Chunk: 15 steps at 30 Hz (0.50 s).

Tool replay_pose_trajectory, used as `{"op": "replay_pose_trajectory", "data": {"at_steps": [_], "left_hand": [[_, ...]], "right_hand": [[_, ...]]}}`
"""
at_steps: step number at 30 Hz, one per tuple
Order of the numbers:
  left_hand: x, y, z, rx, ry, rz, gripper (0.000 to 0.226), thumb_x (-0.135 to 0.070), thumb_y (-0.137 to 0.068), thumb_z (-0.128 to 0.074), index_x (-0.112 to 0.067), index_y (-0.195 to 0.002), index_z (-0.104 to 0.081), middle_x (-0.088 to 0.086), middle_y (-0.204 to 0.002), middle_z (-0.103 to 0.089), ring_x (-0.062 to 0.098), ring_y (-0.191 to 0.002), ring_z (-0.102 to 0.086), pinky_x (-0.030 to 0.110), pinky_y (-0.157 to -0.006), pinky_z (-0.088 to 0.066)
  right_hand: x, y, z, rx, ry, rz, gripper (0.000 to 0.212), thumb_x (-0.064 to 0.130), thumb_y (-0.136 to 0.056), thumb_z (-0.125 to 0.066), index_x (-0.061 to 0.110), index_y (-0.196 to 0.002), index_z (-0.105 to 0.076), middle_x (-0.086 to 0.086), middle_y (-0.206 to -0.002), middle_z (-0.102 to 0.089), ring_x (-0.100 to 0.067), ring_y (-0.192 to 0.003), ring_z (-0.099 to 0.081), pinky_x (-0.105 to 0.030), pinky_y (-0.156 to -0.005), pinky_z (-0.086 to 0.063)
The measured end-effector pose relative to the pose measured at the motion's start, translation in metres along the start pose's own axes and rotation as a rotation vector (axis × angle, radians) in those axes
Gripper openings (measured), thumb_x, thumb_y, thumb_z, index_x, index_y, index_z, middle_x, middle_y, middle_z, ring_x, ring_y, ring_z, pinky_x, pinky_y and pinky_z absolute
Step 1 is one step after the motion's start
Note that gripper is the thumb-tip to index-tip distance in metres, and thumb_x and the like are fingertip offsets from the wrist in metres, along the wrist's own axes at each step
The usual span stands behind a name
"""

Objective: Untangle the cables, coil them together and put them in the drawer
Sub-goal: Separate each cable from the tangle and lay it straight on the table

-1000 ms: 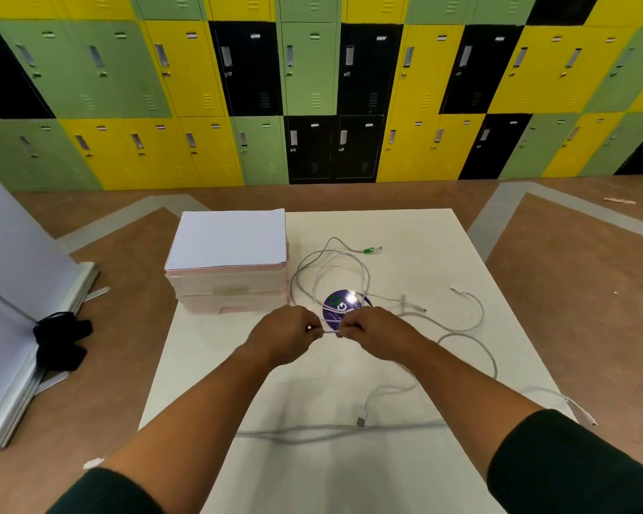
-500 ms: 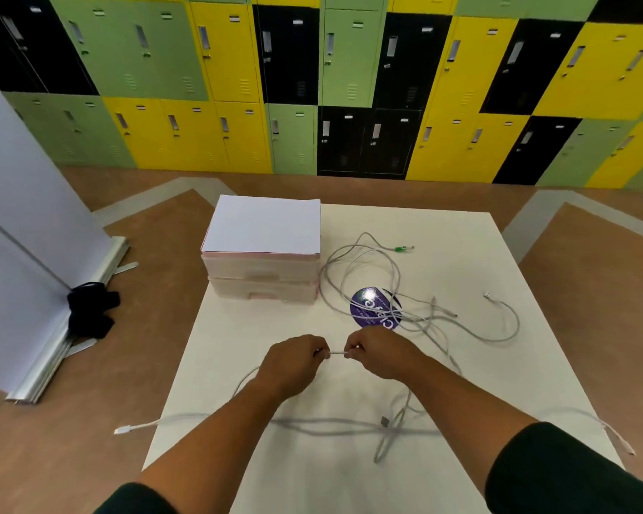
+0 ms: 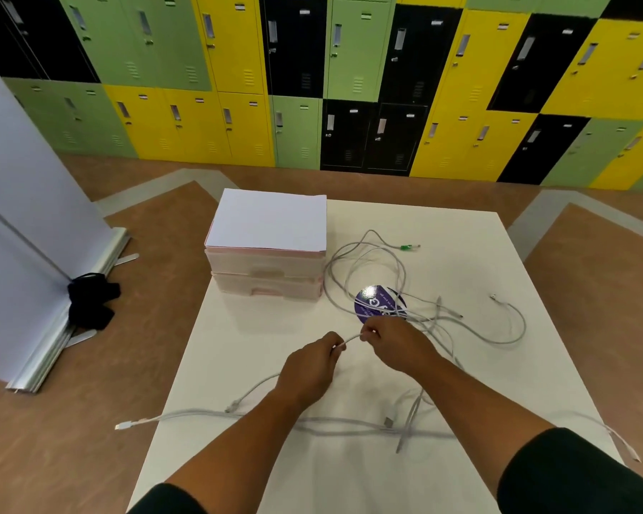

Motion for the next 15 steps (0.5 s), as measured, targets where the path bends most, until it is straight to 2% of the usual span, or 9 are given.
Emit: {"op": "replay_pose_trajectory", "data": {"at_steps": [4, 7, 10, 13, 15], "left_hand": [[0.006, -0.005, 0.013, -0.063, -0.076, 0.019, 0.026, -0.044, -0.104, -0.036, -0.029, -0.106, -0.058, -0.005, -0.097, -0.071, 0.022, -0.088, -0.064, 0.034, -0.072, -0.047], [0.018, -0.005, 0.025, -0.073, -0.192, 0.014, 0.034, -0.048, -0.103, -0.036, -0.026, -0.100, -0.061, -0.003, -0.091, -0.071, 0.021, -0.085, -0.064, 0.031, -0.066, -0.040], [0.043, 0.000, 0.040, -0.094, -0.282, 0.044, 0.045, -0.058, -0.100, -0.034, -0.025, -0.091, -0.064, -0.003, -0.084, -0.069, 0.018, -0.080, -0.063, 0.030, -0.062, -0.035], [0.067, 0.008, 0.054, -0.084, -0.414, 0.074, 0.059, -0.067, -0.097, -0.030, -0.020, -0.071, -0.055, -0.003, -0.071, -0.063, 0.019, -0.069, -0.057, 0.030, -0.058, -0.033], [0.078, 0.013, 0.063, -0.085, -0.508, 0.090, 0.062, -0.070, -0.096, -0.027, -0.021, -0.062, -0.044, -0.004, -0.067, -0.059, 0.020, -0.069, -0.057, 0.031, -0.058, -0.032]], "right_hand": [[-0.011, -0.005, 0.012, -0.076, -0.035, -0.033, 0.019, 0.027, -0.099, -0.050, 0.025, -0.098, -0.069, 0.008, -0.092, -0.068, -0.017, -0.087, -0.063, -0.031, -0.074, -0.048], [-0.008, -0.009, 0.007, -0.004, -0.049, -0.012, 0.018, 0.027, -0.097, -0.053, 0.025, -0.097, -0.071, 0.008, -0.089, -0.068, -0.017, -0.087, -0.064, -0.031, -0.076, -0.050], [0.004, -0.009, -0.008, 0.103, -0.032, 0.025, 0.018, 0.034, -0.096, -0.056, 0.025, -0.095, -0.071, 0.008, -0.084, -0.067, -0.014, -0.080, -0.062, -0.033, -0.075, -0.050], [0.014, -0.008, -0.015, 0.154, -0.048, 0.054, 0.018, 0.036, -0.095, -0.058, 0.025, -0.092, -0.072, 0.007, -0.079, -0.067, -0.009, -0.073, -0.062, -0.032, -0.072, -0.050], [0.023, -0.007, -0.021, 0.203, -0.059, 0.083, 0.018, 0.032, -0.096, -0.056, 0.025, -0.093, -0.073, 0.009, -0.072, -0.064, -0.006, -0.065, -0.058, -0.025, -0.063, -0.045]]}}
Point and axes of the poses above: each hand's wrist, its own y-axis away from the middle knuckle, its own z-axis out of the back of the hand, x = y × z, the point moved 7 cm from there along -y, towards the middle knuckle
